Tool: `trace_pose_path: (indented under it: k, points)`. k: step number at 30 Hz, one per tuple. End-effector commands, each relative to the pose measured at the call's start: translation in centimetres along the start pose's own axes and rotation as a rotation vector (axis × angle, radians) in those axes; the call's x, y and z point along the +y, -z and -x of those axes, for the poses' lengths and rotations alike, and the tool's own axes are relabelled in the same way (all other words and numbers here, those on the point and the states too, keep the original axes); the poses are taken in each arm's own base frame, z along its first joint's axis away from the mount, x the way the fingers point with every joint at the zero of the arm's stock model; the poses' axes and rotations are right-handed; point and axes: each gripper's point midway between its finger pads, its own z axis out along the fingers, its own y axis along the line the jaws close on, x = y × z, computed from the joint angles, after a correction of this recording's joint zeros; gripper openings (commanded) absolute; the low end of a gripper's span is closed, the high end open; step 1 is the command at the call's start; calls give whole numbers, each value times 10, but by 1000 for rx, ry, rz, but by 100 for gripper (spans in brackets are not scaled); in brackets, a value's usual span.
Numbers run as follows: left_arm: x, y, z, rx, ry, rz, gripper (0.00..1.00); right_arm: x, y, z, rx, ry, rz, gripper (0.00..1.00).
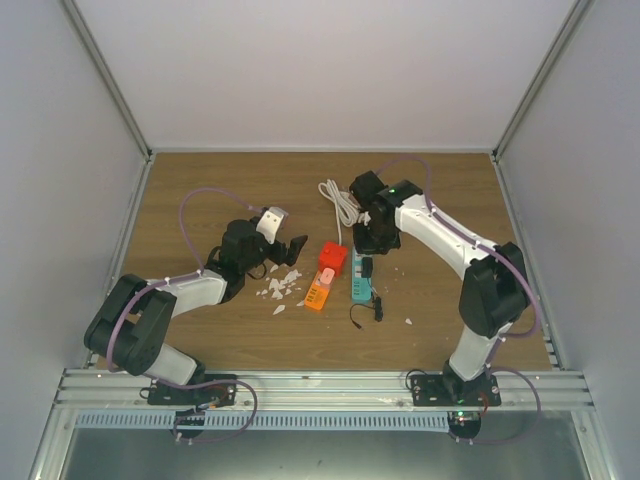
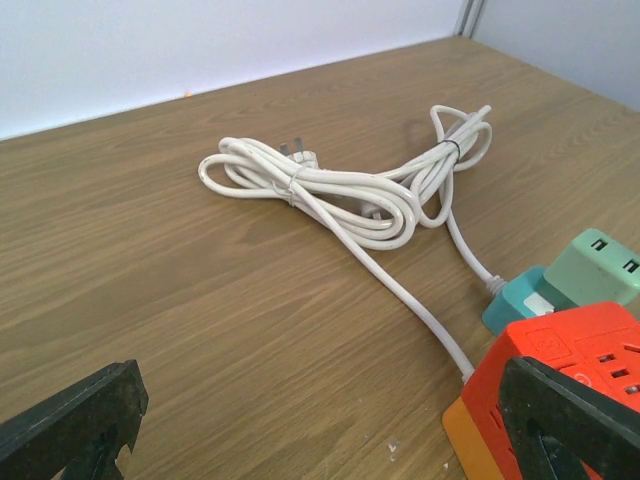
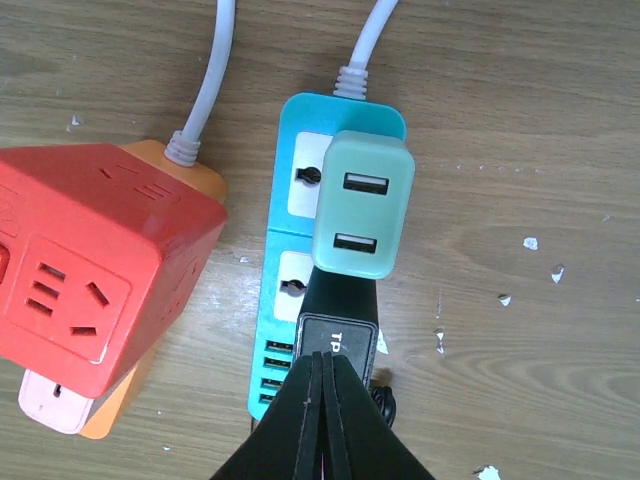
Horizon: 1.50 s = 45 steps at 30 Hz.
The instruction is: Insert the plug
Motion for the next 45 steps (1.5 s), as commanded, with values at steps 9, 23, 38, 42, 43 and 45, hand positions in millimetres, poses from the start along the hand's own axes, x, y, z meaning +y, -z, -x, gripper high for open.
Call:
trace_pose_path:
  k: [9,23,38,42,43,45]
  points:
    - [6,-4,17,-45,-3,18,99,-14,-36,-31,84,-3,-8,0]
    - [42,3,13,-50,149,57,99,38,17,38,-83,94,80,0]
    - [77,11,1,-48,307,56,99,94,33,62,-111,188,117,0]
    - [78,11,1,-46,309,54,99,94,20,49,-73,195,101,1]
    - [78,11,0,-44,310,54,99,93,14,42,-59,194,98,1]
    - [78,11,1,-46,311,54,99,94,-2,25,-21,184,115,1]
